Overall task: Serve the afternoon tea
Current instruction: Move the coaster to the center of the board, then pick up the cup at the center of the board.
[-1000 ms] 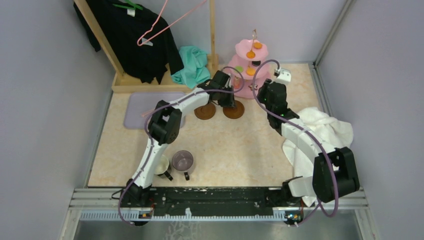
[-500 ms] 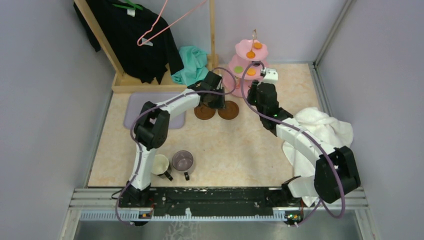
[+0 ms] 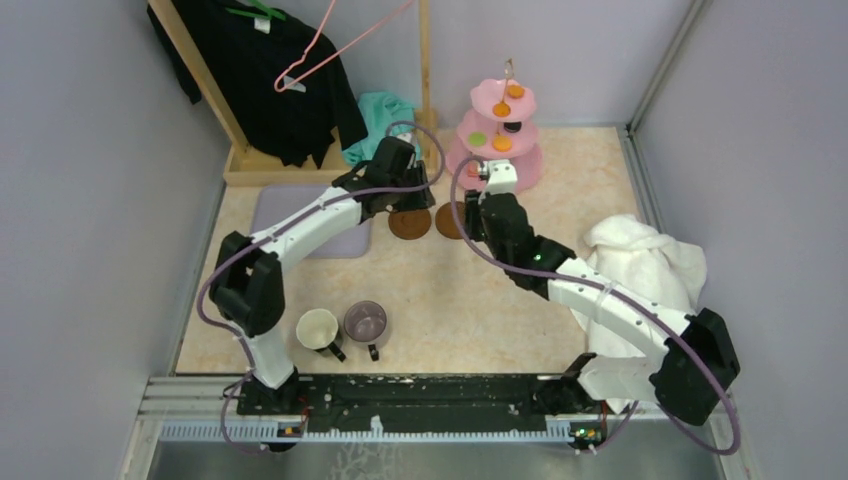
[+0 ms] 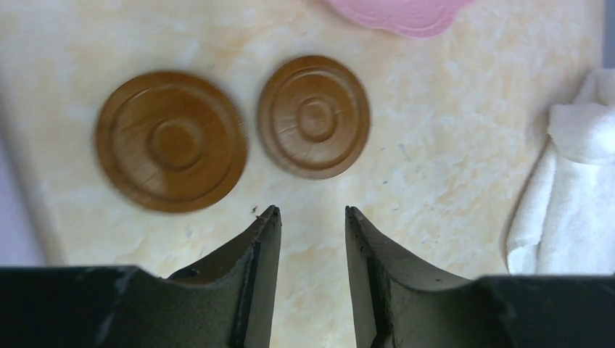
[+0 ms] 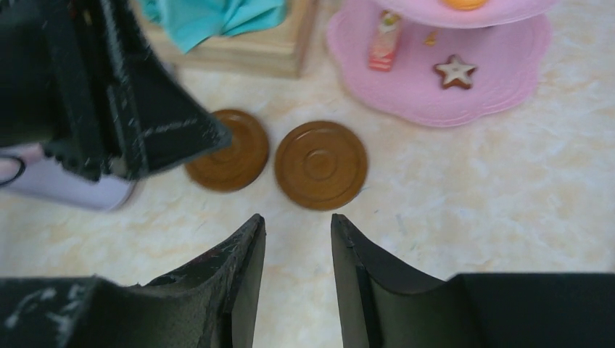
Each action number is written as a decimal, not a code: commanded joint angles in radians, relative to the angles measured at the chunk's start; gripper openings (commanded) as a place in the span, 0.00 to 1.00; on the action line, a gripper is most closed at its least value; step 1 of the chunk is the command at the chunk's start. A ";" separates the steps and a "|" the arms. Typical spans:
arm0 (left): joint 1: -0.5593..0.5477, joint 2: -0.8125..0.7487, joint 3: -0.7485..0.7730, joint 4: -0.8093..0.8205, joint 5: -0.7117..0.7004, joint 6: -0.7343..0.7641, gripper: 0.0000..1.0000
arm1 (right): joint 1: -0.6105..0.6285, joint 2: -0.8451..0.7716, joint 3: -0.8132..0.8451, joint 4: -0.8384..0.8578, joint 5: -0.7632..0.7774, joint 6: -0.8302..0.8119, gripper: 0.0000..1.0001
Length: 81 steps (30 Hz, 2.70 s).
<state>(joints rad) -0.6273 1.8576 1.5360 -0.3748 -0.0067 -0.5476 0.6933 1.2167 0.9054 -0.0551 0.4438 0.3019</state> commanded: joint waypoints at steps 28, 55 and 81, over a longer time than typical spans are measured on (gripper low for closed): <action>0.270 -0.785 -0.672 -0.107 -0.422 -0.236 0.83 | 0.876 0.389 0.277 -0.324 0.189 0.323 0.46; 0.578 -0.824 -0.786 -0.027 -0.185 -0.160 0.87 | 0.853 0.602 0.363 -0.289 0.159 0.383 0.45; 0.621 -0.810 -0.800 -0.012 -0.145 -0.172 0.86 | 0.784 0.605 0.214 -0.105 0.107 0.345 0.14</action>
<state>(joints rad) -0.0151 1.0500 0.7410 -0.4107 -0.1642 -0.7212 1.4845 1.8282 1.1305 -0.2218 0.5495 0.6624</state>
